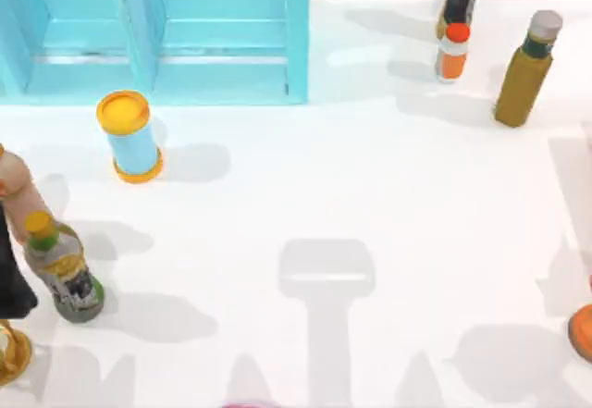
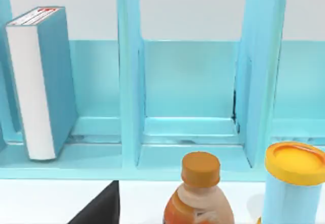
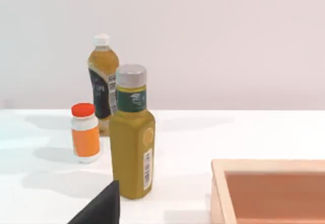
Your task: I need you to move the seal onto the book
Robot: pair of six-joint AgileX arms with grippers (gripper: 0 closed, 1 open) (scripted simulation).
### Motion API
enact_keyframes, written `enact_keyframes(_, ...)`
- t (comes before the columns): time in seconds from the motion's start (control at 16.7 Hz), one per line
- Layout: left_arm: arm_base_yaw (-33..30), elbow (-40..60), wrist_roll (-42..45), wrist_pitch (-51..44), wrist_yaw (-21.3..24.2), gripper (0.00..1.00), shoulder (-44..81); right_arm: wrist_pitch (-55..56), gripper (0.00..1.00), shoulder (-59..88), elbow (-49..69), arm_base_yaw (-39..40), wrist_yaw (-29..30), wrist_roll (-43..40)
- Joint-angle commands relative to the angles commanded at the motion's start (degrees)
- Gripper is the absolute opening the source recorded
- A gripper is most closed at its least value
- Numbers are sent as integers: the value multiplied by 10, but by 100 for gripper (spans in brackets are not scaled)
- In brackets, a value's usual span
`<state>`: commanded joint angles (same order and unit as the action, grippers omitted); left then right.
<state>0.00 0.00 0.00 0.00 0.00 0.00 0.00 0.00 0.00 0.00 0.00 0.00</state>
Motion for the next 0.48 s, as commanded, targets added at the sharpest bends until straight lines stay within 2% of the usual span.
enact_keyframes(0.24, 4, 6, 0, 9, 4, 100, 16, 0, 100, 0, 0, 0, 0, 0)
enact_keyframes(0.48, 26, 46, 1, 66, 29, 100, 112, 0, 100, 0, 0, 0, 0, 0)
